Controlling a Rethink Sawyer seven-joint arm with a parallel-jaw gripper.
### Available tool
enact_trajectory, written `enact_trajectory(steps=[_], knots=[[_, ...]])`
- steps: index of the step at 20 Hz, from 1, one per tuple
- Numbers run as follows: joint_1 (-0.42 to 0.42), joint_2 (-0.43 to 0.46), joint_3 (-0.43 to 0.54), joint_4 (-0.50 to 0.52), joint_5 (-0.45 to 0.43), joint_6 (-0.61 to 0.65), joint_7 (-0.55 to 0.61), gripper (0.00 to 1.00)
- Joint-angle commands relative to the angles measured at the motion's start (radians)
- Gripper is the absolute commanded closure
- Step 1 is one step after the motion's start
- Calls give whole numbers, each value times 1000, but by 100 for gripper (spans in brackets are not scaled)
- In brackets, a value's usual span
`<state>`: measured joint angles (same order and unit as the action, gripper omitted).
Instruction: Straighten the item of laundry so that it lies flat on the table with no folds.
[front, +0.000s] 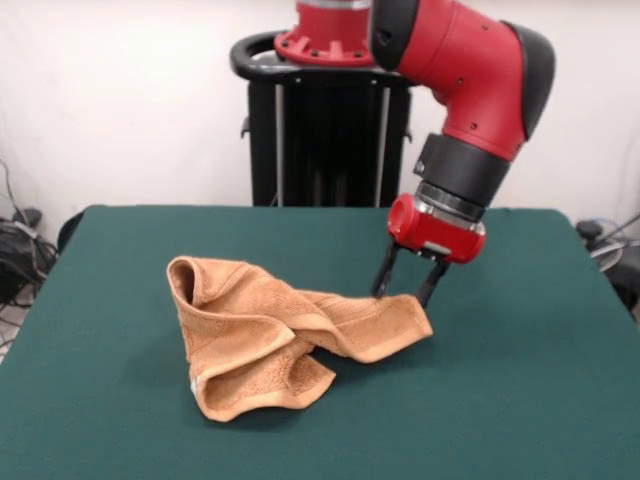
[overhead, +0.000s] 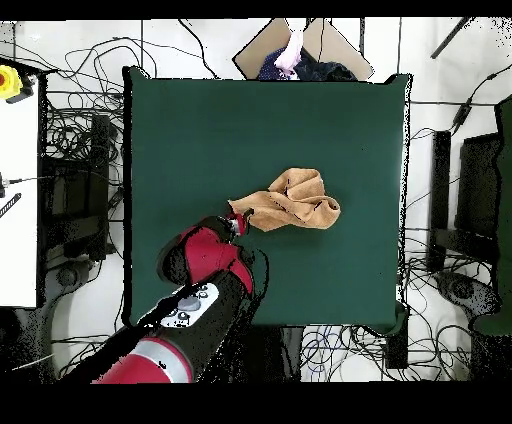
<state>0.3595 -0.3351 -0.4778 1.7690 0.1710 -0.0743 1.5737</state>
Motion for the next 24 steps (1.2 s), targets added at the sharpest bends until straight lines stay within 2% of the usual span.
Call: enact_trajectory(steps=[1,5,10,15,24], knots=[[8,48,-19,-66,77,-11,210,0],[-32,37,23,-69,52,-40,204,0],[-126,17,134,-87,-26,-102,178,0],[-254,-20,309,-114,-143,-119,145,0],[-295,-33,415,-112,-126,-99,199,0]])
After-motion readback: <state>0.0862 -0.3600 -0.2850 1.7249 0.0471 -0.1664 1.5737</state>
